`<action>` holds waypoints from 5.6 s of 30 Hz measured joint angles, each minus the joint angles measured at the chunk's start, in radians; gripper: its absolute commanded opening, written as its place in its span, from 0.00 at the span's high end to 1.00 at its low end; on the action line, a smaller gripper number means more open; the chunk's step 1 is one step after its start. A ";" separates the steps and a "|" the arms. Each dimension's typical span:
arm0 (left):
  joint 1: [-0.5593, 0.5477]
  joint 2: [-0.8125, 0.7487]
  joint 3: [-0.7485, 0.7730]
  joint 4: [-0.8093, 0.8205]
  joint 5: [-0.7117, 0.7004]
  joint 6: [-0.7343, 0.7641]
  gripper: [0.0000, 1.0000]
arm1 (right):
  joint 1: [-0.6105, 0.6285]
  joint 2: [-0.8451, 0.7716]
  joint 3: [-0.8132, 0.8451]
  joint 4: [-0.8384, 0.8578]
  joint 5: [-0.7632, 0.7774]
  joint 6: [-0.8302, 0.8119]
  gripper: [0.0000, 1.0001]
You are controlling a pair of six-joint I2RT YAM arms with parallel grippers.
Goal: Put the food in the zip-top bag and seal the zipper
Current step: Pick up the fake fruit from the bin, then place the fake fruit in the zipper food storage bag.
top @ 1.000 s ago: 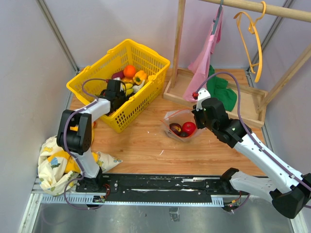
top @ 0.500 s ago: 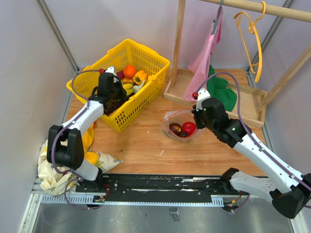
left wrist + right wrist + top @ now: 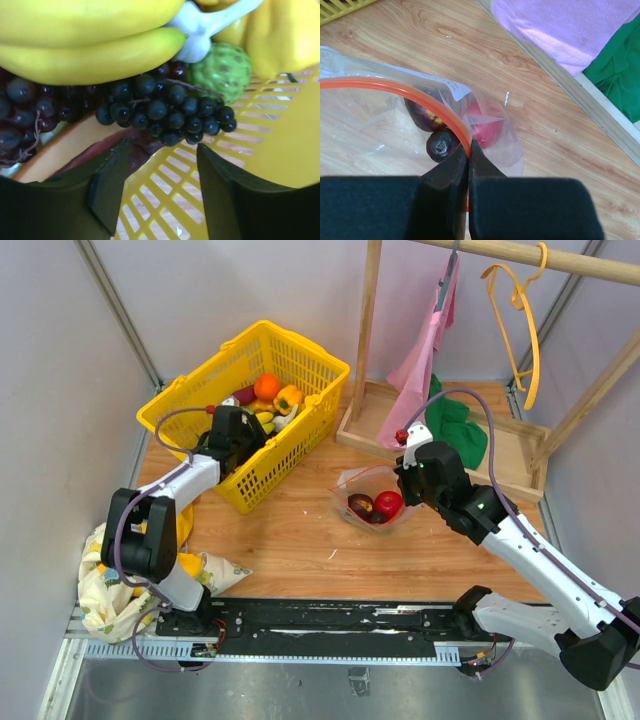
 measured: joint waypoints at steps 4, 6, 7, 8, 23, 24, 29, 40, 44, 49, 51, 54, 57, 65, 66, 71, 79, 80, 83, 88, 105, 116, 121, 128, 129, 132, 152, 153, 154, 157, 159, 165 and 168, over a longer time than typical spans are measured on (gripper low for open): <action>-0.008 0.059 -0.022 0.032 -0.036 -0.083 0.34 | 0.000 0.000 0.000 0.000 0.000 0.001 0.99; -0.010 0.069 -0.024 0.053 -0.064 -0.122 0.32 | 0.000 0.000 0.000 0.000 0.000 0.001 0.99; -0.010 0.070 -0.024 0.072 -0.077 -0.138 0.31 | 0.000 0.000 0.000 0.000 0.000 0.001 0.99; -0.011 0.071 -0.024 0.093 -0.089 -0.155 0.31 | 0.000 0.000 0.000 0.000 0.000 0.001 0.99; -0.021 0.212 0.034 0.177 -0.149 -0.237 0.29 | 0.000 0.005 0.000 0.000 0.001 0.000 0.99; -0.021 0.212 0.035 0.174 -0.152 -0.226 0.29 | 0.000 0.005 0.000 0.000 0.001 0.000 0.99; -0.023 0.227 0.086 0.095 -0.162 -0.157 0.28 | 0.000 0.005 0.000 0.000 0.001 0.000 0.99; -0.026 0.348 0.192 0.048 -0.162 -0.074 0.47 | -0.005 0.005 0.000 0.000 0.001 0.000 0.99; -0.026 0.345 0.193 0.044 -0.158 -0.056 0.73 | -0.005 0.005 0.000 0.000 0.000 0.000 0.99; -0.026 0.294 0.160 0.045 -0.153 -0.027 0.94 | -0.005 0.005 0.000 0.000 0.000 0.000 0.99; -0.025 0.252 0.135 0.043 -0.154 -0.009 0.98 | -0.005 0.005 0.000 0.000 0.000 0.000 0.99; -0.026 0.218 0.120 0.040 -0.154 0.008 1.00 | -0.005 0.005 0.000 0.000 0.000 0.000 0.99; -0.026 0.170 0.101 0.027 -0.155 0.029 1.00 | -0.005 0.002 0.000 0.000 0.000 0.000 0.99; -0.026 0.029 0.098 -0.016 -0.172 0.098 1.00 | -0.005 -0.002 0.000 0.000 0.000 0.000 0.99; -0.026 0.008 0.098 -0.019 -0.174 0.110 1.00 | -0.005 -0.002 0.000 0.000 0.000 0.001 0.99; -0.026 -0.103 0.098 -0.032 -0.185 0.173 1.00 | -0.005 -0.002 0.000 0.000 -0.003 0.001 0.99; -0.026 -0.257 0.097 -0.030 -0.222 0.282 1.00 | -0.005 -0.001 0.002 -0.001 -0.014 0.001 0.99; -0.026 -0.273 0.097 -0.030 -0.224 0.296 1.00 | -0.005 0.000 0.002 -0.001 -0.016 0.001 0.99; -0.026 -0.319 0.097 -0.016 -0.228 0.332 1.00 | -0.005 0.001 0.005 -0.001 -0.019 0.001 0.99; -0.026 -0.375 0.097 0.013 -0.226 0.374 1.00 | -0.005 0.007 0.010 -0.001 -0.026 0.005 0.99; -0.026 -0.411 0.128 0.036 0.079 0.378 1.00 | -0.005 0.023 0.024 -0.001 -0.042 0.009 0.99; -0.148 -0.462 0.141 0.134 0.302 0.341 1.00 | -0.005 0.030 0.036 -0.001 -0.060 0.027 0.99; -0.265 -0.474 0.133 0.202 0.327 0.347 1.00 | -0.005 0.032 0.038 -0.001 -0.061 0.030 0.99; -0.424 -0.498 0.087 0.349 0.328 0.351 1.00 | -0.005 0.033 0.038 -0.001 -0.071 0.034 0.99; -0.443 -0.498 0.077 0.367 0.326 0.353 1.00 | -0.005 0.033 0.038 -0.001 -0.074 0.035 0.99; -0.518 -0.496 0.028 0.425 0.306 0.367 1.00 | -0.005 0.033 0.038 0.000 -0.083 0.041 0.99; -0.775 -0.343 -0.206 0.729 0.159 0.582 1.00 | -0.005 0.033 0.038 0.000 -0.116 0.069 0.99; -0.778 -0.338 -0.216 0.734 0.148 0.594 1.00 | -0.005 0.033 0.038 0.000 -0.117 0.069 0.99; -0.779 -0.333 -0.227 0.737 0.136 0.611 1.00 | -0.005 0.033 0.038 0.000 -0.119 0.069 0.99; -0.782 -0.328 -0.250 0.742 0.111 0.652 1.00 | -0.005 0.033 0.038 0.000 -0.122 0.069 0.99; -0.783 -0.328 -0.260 0.743 0.103 0.675 1.00 | -0.005 0.033 0.038 0.000 -0.122 0.069 0.99; -0.784 -0.329 -0.263 0.708 0.110 0.747 1.00 | -0.005 0.032 0.038 0.000 -0.122 0.069 0.99; -0.784 -0.329 -0.262 0.645 0.133 0.776 0.99 | -0.005 0.032 0.038 0.000 -0.122 0.069 0.99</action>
